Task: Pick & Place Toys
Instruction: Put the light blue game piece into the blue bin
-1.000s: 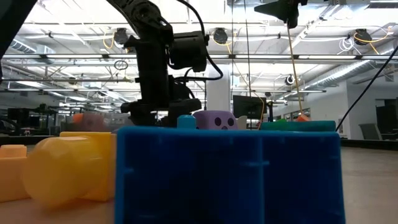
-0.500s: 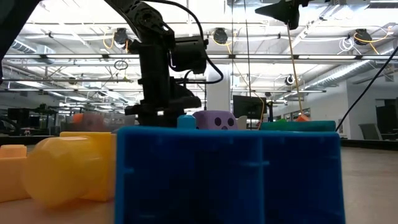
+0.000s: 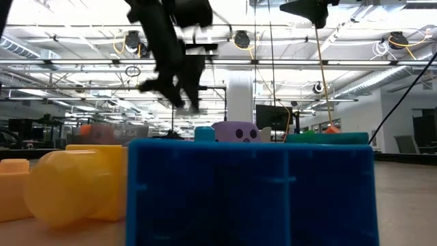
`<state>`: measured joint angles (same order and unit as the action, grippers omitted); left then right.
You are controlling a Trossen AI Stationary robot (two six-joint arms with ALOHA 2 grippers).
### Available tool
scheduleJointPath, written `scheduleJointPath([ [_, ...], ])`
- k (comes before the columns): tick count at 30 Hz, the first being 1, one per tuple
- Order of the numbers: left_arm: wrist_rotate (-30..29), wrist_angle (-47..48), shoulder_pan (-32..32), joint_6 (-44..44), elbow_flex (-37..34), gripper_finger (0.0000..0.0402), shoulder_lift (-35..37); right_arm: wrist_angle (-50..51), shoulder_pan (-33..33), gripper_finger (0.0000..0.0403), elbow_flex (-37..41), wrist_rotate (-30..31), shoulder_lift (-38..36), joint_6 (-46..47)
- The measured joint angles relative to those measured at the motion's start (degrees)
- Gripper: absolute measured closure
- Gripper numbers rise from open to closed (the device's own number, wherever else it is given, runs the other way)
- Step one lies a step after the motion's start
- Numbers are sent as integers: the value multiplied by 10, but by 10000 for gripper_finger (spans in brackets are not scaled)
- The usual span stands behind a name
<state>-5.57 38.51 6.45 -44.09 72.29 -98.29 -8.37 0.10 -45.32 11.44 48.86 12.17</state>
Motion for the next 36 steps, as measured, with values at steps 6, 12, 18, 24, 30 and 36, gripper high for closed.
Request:
scheduleJointPath([
  [6, 72, -127, -1, 17, 1, 255, 75, 0, 0, 85, 0, -58, 15, -80],
  [12, 237, -280, -6, 37, 1, 253, 81, 0, 18, 85, 0, -62, 51, -174],
  [18, 322, -329, -20, 32, 1, 255, 74, -4, 50, 85, 0, -74, 78, -264],
  [24, 360, -346, -25, 8, 1, 255, 75, -29, 60, 85, 0, -120, 97, -270],
  [30, 395, -403, -26, -33, 5, 255, 53, -88, 59, 85, 0, -157, 130, -258],
  [36, 422, -403, -33, -45, 28, 254, 23, -120, 55, 101, 0, -175, 152, -216],
])
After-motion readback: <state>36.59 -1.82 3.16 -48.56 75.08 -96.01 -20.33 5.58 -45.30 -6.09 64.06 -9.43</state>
